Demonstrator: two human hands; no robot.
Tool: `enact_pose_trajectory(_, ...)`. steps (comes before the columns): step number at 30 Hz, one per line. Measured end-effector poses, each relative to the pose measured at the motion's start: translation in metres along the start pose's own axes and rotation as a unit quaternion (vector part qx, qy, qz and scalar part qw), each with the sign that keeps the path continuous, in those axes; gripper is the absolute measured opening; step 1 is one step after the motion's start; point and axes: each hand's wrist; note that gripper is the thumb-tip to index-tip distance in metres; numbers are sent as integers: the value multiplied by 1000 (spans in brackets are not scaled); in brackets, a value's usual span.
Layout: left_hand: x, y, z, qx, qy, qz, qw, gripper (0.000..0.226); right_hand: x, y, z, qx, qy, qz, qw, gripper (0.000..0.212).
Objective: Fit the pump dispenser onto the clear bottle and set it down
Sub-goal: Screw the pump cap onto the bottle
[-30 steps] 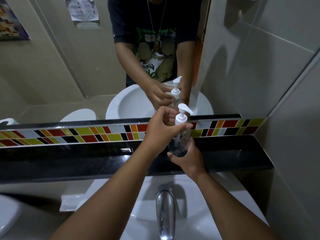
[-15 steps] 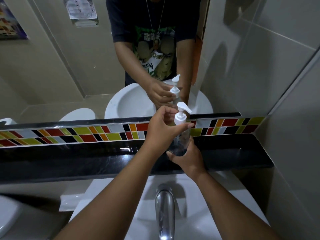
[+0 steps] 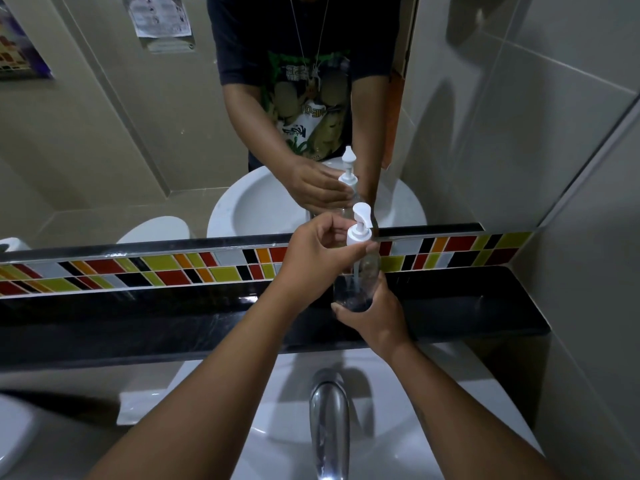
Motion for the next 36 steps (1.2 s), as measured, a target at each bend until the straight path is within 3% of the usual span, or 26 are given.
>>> enact_pose_trajectory(7,-1,2,-1,-42,-9,-32,999,24,-1,-1,3,-8,-18,-2,1000,85)
enact_pose_trajectory(11,4,0,-4,-48,29,-33,998,29,-2,-4,5,-26,-35,-20,999,77)
enact_pose_trajectory(17,15,0,-13,-110,136,-64,983,38,1,-5,7,-49,-57,-40,996,97)
enact_pose_trajectory(22,22,-2,-19,-112,185,-74,973,30,0,-3,3,-5,-69,-20,997,75)
enact_pose_trajectory(29,24,-1,-18,-52,163,-57,984,21,-2,-1,5,-2,-84,-6,996,63)
enact_pose_trajectory(36,22,-3,-13,-24,124,-49,991,22,-3,0,4,9,-88,-12,996,65)
Point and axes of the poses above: each hand's wrist, its own x-axis away from the middle knuckle, its own z-axis out of the back of the hand, y = z × x, and after that the axes turned 9 degrees about y, right-handed
